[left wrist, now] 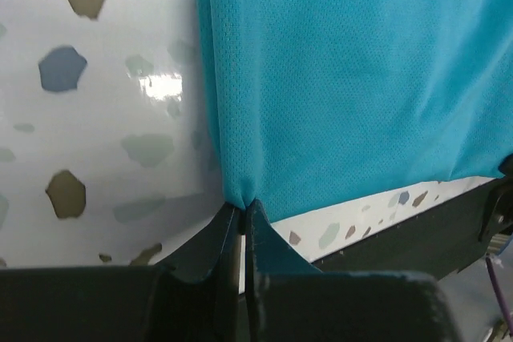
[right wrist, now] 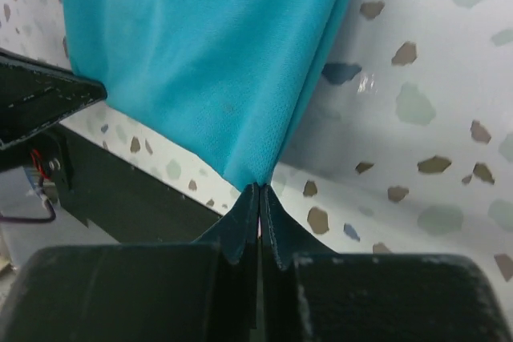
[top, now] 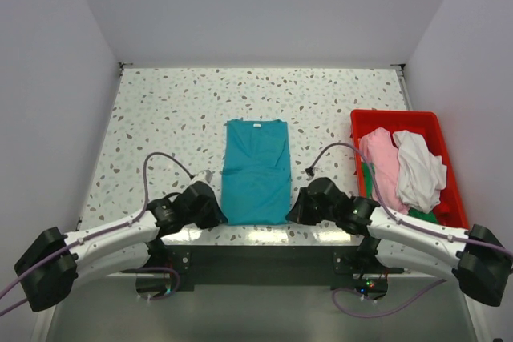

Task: Fold and stack the t-shirts
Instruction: Fold the tshirt

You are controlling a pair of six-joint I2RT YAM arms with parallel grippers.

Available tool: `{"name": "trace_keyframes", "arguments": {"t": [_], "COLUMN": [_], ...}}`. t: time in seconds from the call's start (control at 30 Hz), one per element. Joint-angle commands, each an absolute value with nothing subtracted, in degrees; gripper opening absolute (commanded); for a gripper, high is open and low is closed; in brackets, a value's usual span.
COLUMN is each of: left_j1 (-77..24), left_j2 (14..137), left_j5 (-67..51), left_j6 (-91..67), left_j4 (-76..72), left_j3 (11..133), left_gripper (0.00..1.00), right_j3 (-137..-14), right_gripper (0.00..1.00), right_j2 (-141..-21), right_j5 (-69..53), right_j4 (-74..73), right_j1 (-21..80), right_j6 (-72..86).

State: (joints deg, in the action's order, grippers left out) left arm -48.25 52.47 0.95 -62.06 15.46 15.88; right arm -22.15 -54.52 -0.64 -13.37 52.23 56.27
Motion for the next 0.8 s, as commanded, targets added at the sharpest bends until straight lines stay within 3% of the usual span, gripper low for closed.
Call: {"name": "trace_keyframes", "arguments": {"t": [0.0,0.2,0.43,0.77], "left_j1": [-51.50,-51.68,-49.67,-36.31], "left_j2": [49.49,49.56,57.56,70.72], "left_j5": [4.74,8.96,9.67,0.54], "left_j6": [-64.25,-61.70,-57.49,-48.17], "left_j4": [23.89,31.72,30.33,21.72], "left_j3": [21.08,33.21,44.81,56.24], "left_gripper": [0.00,0.00,0.00,0.00], "right_j3": [-24.34,-34.79,-47.89,-61.07], "right_gripper": [0.00,0.00,0.00,0.00], "right_j2": [-49.40,-48.60,-54.66,-68.80], "right_j5": [6.04,12.29,20.73,12.40], "right_j4": [-22.22,-31.98,-39.37,-32.70], "right_j1": [56.86,57.66,56.96,42.29], "right_j6": [58.09,53.53,46.15,34.38]}}
